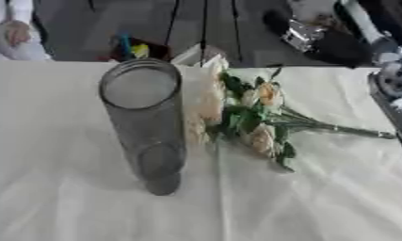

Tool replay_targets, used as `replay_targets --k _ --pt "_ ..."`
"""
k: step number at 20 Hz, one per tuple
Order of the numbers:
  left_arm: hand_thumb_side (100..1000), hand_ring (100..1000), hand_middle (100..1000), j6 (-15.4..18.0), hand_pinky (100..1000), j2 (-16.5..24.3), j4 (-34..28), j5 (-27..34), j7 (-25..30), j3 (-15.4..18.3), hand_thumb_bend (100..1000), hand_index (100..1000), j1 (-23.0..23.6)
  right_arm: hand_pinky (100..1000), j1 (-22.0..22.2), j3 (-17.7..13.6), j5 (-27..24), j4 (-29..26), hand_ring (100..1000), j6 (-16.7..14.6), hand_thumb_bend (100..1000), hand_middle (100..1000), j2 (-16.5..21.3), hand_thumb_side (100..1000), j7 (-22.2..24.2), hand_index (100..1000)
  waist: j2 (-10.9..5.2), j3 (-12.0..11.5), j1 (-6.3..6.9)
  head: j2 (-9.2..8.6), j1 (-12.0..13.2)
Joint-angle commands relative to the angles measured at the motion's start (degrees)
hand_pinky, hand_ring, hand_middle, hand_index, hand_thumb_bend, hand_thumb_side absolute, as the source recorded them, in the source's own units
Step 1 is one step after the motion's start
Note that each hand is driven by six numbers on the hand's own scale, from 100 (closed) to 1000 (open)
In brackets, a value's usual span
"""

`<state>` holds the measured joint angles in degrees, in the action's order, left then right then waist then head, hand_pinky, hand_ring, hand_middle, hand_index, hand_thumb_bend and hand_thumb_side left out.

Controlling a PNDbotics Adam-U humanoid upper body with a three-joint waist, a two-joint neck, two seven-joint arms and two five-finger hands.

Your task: Arrange flowers into the vase.

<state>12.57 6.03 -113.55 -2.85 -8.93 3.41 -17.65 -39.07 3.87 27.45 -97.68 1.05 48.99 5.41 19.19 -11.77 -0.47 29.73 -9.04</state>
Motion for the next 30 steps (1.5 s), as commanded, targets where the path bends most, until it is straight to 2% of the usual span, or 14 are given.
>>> replay_targets --k 1,5,10,11,14,17,19,22,26,30 --pt "1000 674 772 0.0 557 1.1 -1.0 0.2 0.3 0.0 100 897 -0.3 790 -1.8 0.3 1.4 4.7 783 -2.2 671 691 2.1 1000 6.1 864 -2.09 -0.1 0.26 -0.03 -0.3" --pt "1000 674 772 -0.2 556 1.1 -1.0 0.2 0.4 0.0 100 897 -0.3 810 -2.4 0.1 0.7 9.0 792 -5.2 738 687 2.2 866 13.7 889 -2.07 0.0 0.21 -0.2 -0.3" --pt "1000 674 772 -0.2 556 1.1 -1.0 0.2 0.5 -0.1 100 897 -0.2 827 -2.0 -0.8 -1.9 11.3 794 -8.0 803 709 2.7 644 23.1 926 -2.06 0.2 0.25 -0.64 -0.1" --pt "1000 674 772 -0.2 556 1.1 -1.0 0.2 0.6 -0.1 100 897 -0.2 829 -1.9 -1.0 -2.4 11.7 794 -8.2 829 721 2.9 566 24.9 944 -2.08 0.3 0.26 -0.72 -0.1" --pt "1000 674 772 -0.3 556 1.1 -1.0 0.2 0.6 0.0 100 897 -0.1 833 -1.7 -2.0 -3.2 12.8 799 -8.7 847 737 3.5 465 29.0 970 -2.14 0.3 0.32 -0.89 -0.1" --pt "1000 674 772 -0.3 556 1.1 -1.0 0.1 0.6 0.0 100 897 0.0 834 -1.2 -2.8 -3.0 13.3 806 -8.9 842 749 4.1 410 31.1 977 -2.15 0.4 0.39 -1.04 0.0" --pt "1000 674 772 -0.3 556 1.1 -1.0 0.1 0.6 0.0 100 897 0.0 838 -0.7 -3.2 -2.8 13.4 812 -9.0 815 762 4.5 360 31.8 978 -2.14 0.5 0.42 -1.07 0.0" --pt "1000 674 772 -0.3 556 1.1 -1.0 0.1 0.6 0.0 100 897 0.0 838 0.2 -3.7 -2.7 13.4 813 -9.3 723 784 5.2 320 32.9 975 -2.11 0.6 0.43 -1.15 0.1" --pt "1000 674 772 -0.3 556 1.1 -1.0 0.1 0.6 0.0 100 897 0.1 826 1.2 -4.1 -1.2 13.3 811 -9.4 581 800 5.9 315 33.3 968 -2.07 0.6 0.5 -1.41 0.1" --pt "1000 674 772 -0.3 556 0.9 -1.0 0.0 0.6 0.0 100 897 0.1 779 2.3 -4.6 1.5 13.3 768 -9.4 519 771 5.9 356 30.3 941 -1.92 0.7 0.59 -1.54 0.1"
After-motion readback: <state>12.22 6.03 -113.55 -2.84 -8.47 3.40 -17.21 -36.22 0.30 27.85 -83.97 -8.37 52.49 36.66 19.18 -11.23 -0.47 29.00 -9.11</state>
